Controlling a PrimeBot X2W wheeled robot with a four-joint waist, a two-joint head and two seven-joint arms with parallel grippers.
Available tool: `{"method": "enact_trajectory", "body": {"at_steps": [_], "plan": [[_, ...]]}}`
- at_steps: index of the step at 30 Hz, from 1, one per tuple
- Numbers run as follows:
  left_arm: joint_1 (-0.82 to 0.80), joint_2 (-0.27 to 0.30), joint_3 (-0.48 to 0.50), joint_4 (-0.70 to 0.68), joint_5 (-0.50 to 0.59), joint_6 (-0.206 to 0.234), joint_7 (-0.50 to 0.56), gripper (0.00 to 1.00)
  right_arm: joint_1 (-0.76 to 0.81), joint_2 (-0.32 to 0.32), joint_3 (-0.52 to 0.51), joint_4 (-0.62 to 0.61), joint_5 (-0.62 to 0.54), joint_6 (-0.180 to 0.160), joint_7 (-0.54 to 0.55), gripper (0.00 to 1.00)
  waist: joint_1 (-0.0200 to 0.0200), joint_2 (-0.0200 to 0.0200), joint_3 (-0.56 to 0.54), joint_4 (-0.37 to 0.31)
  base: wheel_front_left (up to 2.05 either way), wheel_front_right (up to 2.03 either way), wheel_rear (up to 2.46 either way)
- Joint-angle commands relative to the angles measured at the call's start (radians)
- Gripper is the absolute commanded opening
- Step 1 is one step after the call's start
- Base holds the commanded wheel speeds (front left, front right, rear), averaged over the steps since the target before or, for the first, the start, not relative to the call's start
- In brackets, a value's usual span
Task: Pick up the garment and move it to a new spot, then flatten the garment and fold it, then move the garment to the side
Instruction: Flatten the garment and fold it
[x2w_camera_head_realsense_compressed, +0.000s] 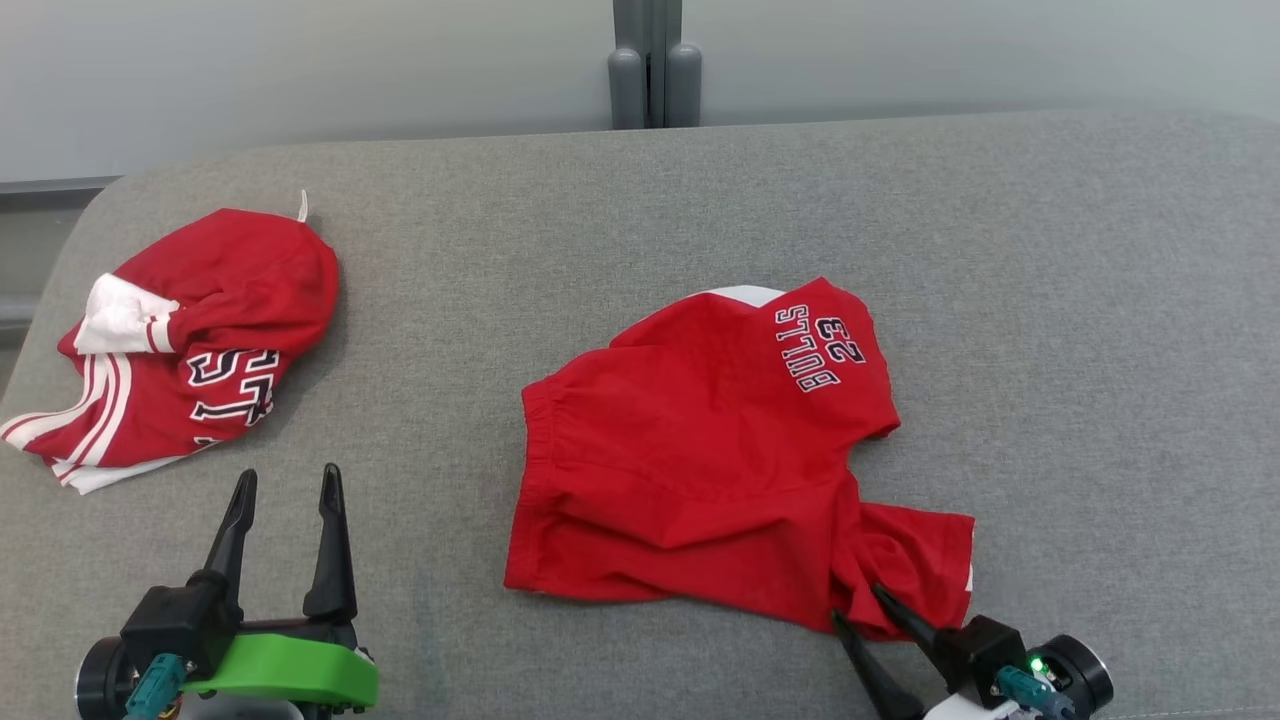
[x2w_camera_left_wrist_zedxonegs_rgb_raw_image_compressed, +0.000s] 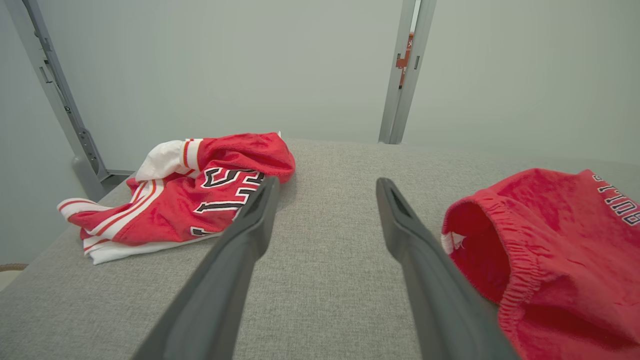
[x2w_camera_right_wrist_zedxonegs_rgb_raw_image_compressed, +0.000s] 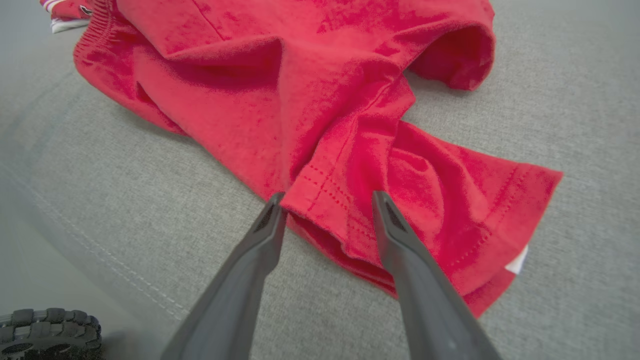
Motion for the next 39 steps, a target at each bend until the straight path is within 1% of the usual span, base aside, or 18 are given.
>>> {"method": "enact_trajectory", "body": {"at_steps": [1,4,8,11,15,19,26,29,30,31,32,35,39], "plan": [[-0.014,-0.004,0.004,0.002,0.005,-0.002,0.000,1.00,-0.028,0.004,-0.002,-0.009,0.011,0.000,-0.003,0.00,0.0000,0.0000,0.004,0.003,0.00,0.00,0.00],[-0.015,-0.005,0.002,0.001,0.004,-0.003,0.000,1.00,-0.041,0.004,-0.039,-0.048,0.030,0.000,-0.003,0.00,0.0000,0.0000,0.010,0.001,0.00,0.00,0.00],[-0.018,-0.007,0.004,0.000,0.000,-0.003,0.000,1.00,-0.056,-0.002,-0.128,-0.106,0.079,0.000,-0.003,0.00,0.0000,0.0000,0.020,-0.008,0.00,0.00,0.00],[-0.028,-0.008,-0.004,0.003,0.000,-0.003,0.000,1.00,-0.086,-0.028,-0.169,-0.116,0.104,0.000,-0.003,0.00,0.0000,0.0000,0.029,-0.010,0.00,0.00,0.00],[-0.048,-0.010,-0.020,0.008,-0.005,-0.003,0.000,1.00,-0.160,-0.059,-0.198,-0.090,0.128,0.000,-0.003,0.00,0.0000,0.0000,0.048,-0.004,0.00,0.00,0.00],[-0.073,-0.012,-0.041,0.012,-0.009,-0.003,0.000,1.00,-0.265,-0.074,-0.199,-0.015,0.124,0.000,-0.003,0.00,0.0000,0.0000,0.071,0.011,0.00,0.00,0.00],[-0.106,-0.016,-0.070,0.022,-0.020,-0.003,0.000,1.00,-0.480,-0.054,-0.192,0.228,0.168,0.000,0.000,0.00,0.0000,0.0000,0.116,0.037,0.00,0.00,0.00],[-0.115,-0.017,-0.077,0.026,-0.021,-0.003,0.000,1.00,-0.545,-0.046,-0.181,0.329,0.183,0.000,-0.001,0.00,0.0000,0.0000,0.128,0.043,0.00,0.00,0.00],[-0.119,-0.017,-0.080,0.028,-0.022,-0.003,0.000,1.00,-0.567,-0.045,-0.174,0.364,0.181,0.000,-0.001,0.11,0.0000,0.0000,0.130,0.045,0.00,0.00,0.00],[-0.121,-0.018,-0.082,0.029,-0.023,-0.003,0.000,1.00,-0.582,-0.044,-0.169,0.383,0.179,0.000,-0.002,0.91,0.0000,0.0000,0.132,0.046,0.00,0.00,0.00],[-0.124,-0.018,-0.084,0.032,-0.023,-0.003,0.000,1.00,-0.597,-0.042,-0.164,0.402,0.181,0.000,-0.002,1.00,0.0000,0.0000,0.132,0.046,0.00,0.00,0.00],[-0.122,-0.019,-0.079,0.034,-0.024,-0.003,0.000,1.00,-0.601,-0.044,-0.179,0.394,0.192,0.000,-0.003,1.00,0.0000,0.0000,0.127,0.037,0.00,0.00,0.00],[-0.107,-0.019,-0.074,0.035,-0.021,-0.003,0.000,1.00,-0.532,-0.054,-0.212,0.317,0.189,0.000,-0.002,1.00,0.0000,0.0000,0.110,0.016,0.00,0.00,0.00]]}}
